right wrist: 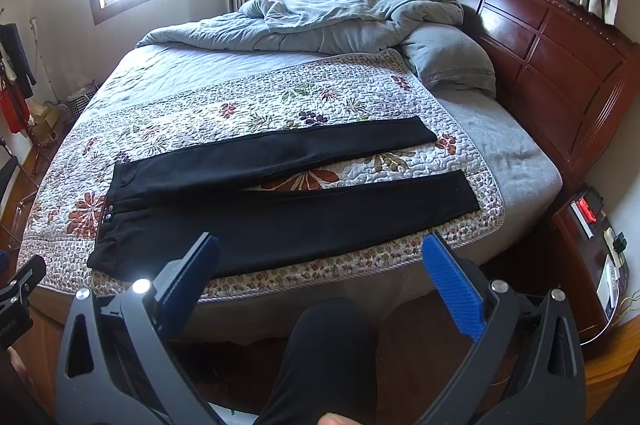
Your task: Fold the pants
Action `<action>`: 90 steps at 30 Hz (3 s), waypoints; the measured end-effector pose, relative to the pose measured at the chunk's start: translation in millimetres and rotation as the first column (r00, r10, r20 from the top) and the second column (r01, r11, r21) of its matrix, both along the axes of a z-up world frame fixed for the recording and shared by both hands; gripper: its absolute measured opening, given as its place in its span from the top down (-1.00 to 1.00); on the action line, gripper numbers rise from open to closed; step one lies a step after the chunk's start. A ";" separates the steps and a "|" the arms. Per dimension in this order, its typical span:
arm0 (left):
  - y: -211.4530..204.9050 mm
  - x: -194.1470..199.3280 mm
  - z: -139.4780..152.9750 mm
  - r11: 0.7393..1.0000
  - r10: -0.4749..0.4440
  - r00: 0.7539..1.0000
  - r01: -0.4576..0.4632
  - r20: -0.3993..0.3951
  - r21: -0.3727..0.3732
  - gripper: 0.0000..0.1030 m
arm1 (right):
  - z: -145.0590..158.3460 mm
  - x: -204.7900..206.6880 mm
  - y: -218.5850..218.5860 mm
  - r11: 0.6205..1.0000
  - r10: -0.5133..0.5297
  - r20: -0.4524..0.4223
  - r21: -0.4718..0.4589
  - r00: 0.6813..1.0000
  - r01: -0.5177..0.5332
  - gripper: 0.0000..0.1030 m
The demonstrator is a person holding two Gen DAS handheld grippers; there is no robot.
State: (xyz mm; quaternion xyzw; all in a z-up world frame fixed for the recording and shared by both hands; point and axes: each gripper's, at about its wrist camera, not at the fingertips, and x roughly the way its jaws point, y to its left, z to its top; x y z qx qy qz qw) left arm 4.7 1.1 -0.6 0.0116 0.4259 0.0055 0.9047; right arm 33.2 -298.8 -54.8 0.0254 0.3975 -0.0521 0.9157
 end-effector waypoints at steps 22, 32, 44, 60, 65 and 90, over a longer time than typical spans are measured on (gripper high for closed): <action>222.6 211.6 -173.8 0.951 -0.082 0.949 -0.018 -0.306 -0.309 -0.92 | -126.5 162.4 -57.2 0.938 0.347 -0.042 0.018 0.937 -0.347 -0.95; 267.1 395.9 -228.1 0.891 -0.130 0.940 -0.028 -0.314 -0.454 -0.92 | -173.1 289.5 -95.8 0.890 0.393 -0.179 0.322 0.902 -0.324 -0.95; 247.9 469.8 -303.3 0.851 -0.282 0.866 0.027 -0.414 -0.524 -0.92 | -205.5 386.1 -142.4 0.859 0.436 -0.255 0.405 0.863 -0.314 -0.95; 251.5 479.3 -311.2 0.904 -0.247 0.844 0.024 -0.475 -0.428 0.20 | -217.7 510.5 -349.0 0.865 0.293 -0.342 0.493 0.893 -0.094 -0.94; 252.7 479.0 -314.7 0.900 -0.213 0.852 -0.019 -0.478 -0.435 0.09 | -269.9 536.0 -370.2 0.887 0.296 -0.440 0.456 0.848 -0.073 -0.94; 238.0 458.7 -269.8 0.938 -0.091 0.911 -0.058 -0.403 -0.343 0.72 | -255.4 525.3 -378.8 0.849 0.435 -0.339 0.463 0.834 -0.255 0.78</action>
